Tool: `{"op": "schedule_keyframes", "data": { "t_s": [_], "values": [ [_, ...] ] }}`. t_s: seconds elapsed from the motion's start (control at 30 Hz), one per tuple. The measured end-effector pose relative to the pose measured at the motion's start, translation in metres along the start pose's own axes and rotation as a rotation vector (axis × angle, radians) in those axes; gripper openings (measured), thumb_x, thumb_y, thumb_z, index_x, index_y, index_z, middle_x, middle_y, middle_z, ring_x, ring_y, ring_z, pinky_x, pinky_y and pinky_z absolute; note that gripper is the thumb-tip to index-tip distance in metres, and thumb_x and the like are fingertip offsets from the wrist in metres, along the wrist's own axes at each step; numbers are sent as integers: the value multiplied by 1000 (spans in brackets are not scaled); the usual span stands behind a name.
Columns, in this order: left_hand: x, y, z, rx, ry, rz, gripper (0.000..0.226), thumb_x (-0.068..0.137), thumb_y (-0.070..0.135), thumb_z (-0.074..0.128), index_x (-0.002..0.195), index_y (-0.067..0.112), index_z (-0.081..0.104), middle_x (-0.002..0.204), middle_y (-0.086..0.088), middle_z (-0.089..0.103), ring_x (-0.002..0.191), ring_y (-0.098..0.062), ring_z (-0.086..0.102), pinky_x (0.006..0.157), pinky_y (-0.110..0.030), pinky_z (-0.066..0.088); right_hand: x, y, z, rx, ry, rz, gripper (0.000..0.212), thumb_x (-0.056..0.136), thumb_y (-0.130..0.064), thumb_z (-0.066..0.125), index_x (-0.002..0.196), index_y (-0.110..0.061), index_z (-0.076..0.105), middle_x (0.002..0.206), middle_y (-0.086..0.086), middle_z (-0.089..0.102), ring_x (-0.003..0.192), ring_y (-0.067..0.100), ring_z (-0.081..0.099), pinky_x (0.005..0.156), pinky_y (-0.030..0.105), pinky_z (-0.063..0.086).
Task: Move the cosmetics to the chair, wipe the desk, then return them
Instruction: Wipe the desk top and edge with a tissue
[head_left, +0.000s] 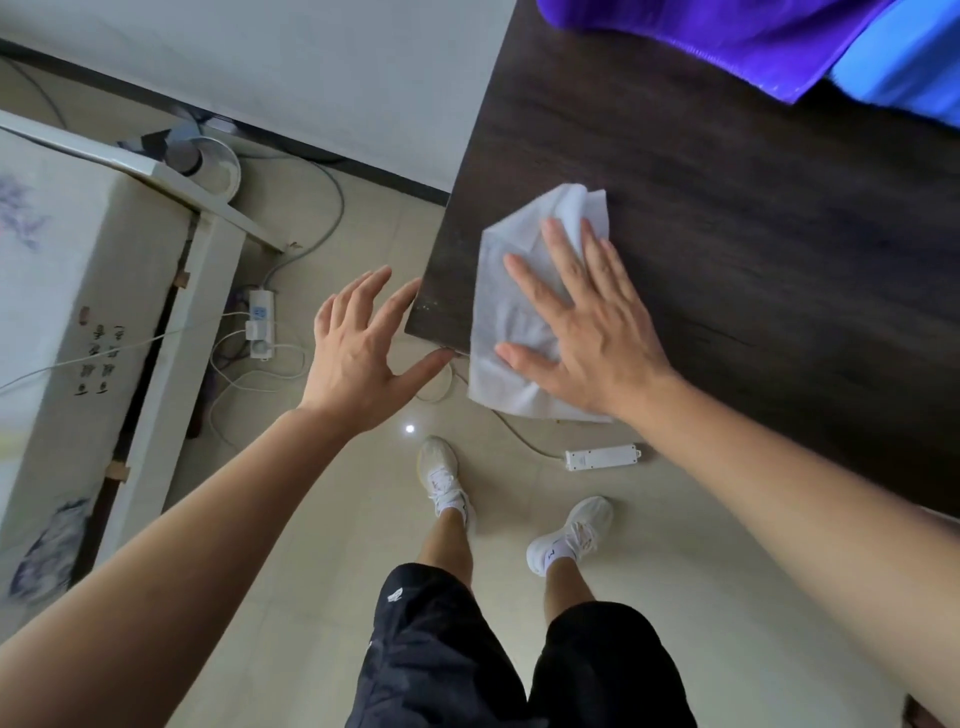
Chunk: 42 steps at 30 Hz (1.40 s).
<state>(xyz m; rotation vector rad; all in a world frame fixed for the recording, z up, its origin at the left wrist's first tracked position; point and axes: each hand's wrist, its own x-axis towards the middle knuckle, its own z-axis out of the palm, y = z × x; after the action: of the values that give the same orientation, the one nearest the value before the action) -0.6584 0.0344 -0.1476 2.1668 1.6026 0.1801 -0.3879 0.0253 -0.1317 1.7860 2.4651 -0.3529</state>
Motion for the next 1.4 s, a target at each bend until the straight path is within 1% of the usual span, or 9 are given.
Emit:
{"op": "schedule_keyframes", "data": {
  "t_s": [0.1, 0.27, 0.37, 0.5, 0.63, 0.87, 1.0, 1.13, 1.4],
  "values": [
    [1, -2, 0, -3, 1, 11, 77, 86, 72, 49, 149, 28, 37, 155, -14, 35, 145, -33, 28, 115, -57, 25, -8, 2, 2, 14, 31, 28, 87, 91, -79, 29, 161, -32, 9, 169, 14, 0, 155, 38, -1, 126, 51, 7],
    [2, -7, -5, 15, -27, 26, 77, 85, 69, 51, 147, 25, 42, 154, -15, 36, 144, -35, 29, 113, -61, 26, 36, -29, -2, 21, 45, 43, 89, 90, -82, 22, 161, -33, 1, 169, 15, -5, 155, 39, -6, 126, 49, 1],
    [2, -13, -10, 32, -12, 29, 76, 84, 66, 53, 143, 17, 49, 153, -16, 38, 143, -37, 31, 112, -61, 27, 76, -53, -8, 25, 62, 55, 89, 89, -82, 21, 161, -33, 6, 169, 15, -4, 155, 38, -6, 126, 48, -1],
    [5, -16, -17, 92, -6, 23, 84, 86, 74, 48, 148, 19, 40, 154, -15, 36, 146, -32, 28, 114, -58, 25, 99, -56, -12, 29, 63, 44, 86, 87, -80, 25, 160, -34, 17, 169, 14, -2, 155, 36, -3, 126, 48, 0],
    [14, -16, -18, 123, -44, 44, 87, 83, 76, 48, 150, 23, 34, 158, -14, 30, 148, -32, 23, 117, -59, 20, 73, -29, -9, 18, 73, 125, 87, 90, -83, 15, 161, -33, 3, 169, 14, -4, 155, 36, -4, 126, 48, 1],
    [18, -11, -7, 101, -97, 39, 90, 80, 77, 41, 152, 24, 32, 158, -14, 28, 147, -34, 23, 118, -59, 18, 17, -7, 0, -15, 43, 188, 89, 91, -84, 19, 161, -33, 1, 169, 15, -6, 155, 37, -4, 126, 48, 3],
    [15, -16, -5, 53, -114, -5, 95, 75, 74, 45, 152, 19, 35, 158, -15, 29, 148, -34, 23, 118, -58, 18, 48, -42, -2, -8, 64, 118, 91, 89, -84, 22, 162, -32, 7, 168, 18, -1, 155, 40, -1, 126, 50, 5],
    [16, -17, -7, 56, -88, -22, 99, 77, 79, 49, 154, 20, 28, 157, -12, 31, 147, -31, 24, 117, -55, 21, 95, -60, -10, 11, 67, 58, 91, 85, -83, 25, 161, -33, 14, 169, 16, -2, 155, 38, -2, 126, 49, 3],
    [19, -15, -10, 110, -77, -37, 100, 77, 85, 45, 150, 19, 29, 160, -12, 26, 148, -31, 20, 119, -57, 18, 119, 8, -25, 7, 74, 332, 96, 85, -90, 6, 161, -32, -2, 168, 17, -8, 155, 35, -8, 126, 47, -1]
  ]
}}
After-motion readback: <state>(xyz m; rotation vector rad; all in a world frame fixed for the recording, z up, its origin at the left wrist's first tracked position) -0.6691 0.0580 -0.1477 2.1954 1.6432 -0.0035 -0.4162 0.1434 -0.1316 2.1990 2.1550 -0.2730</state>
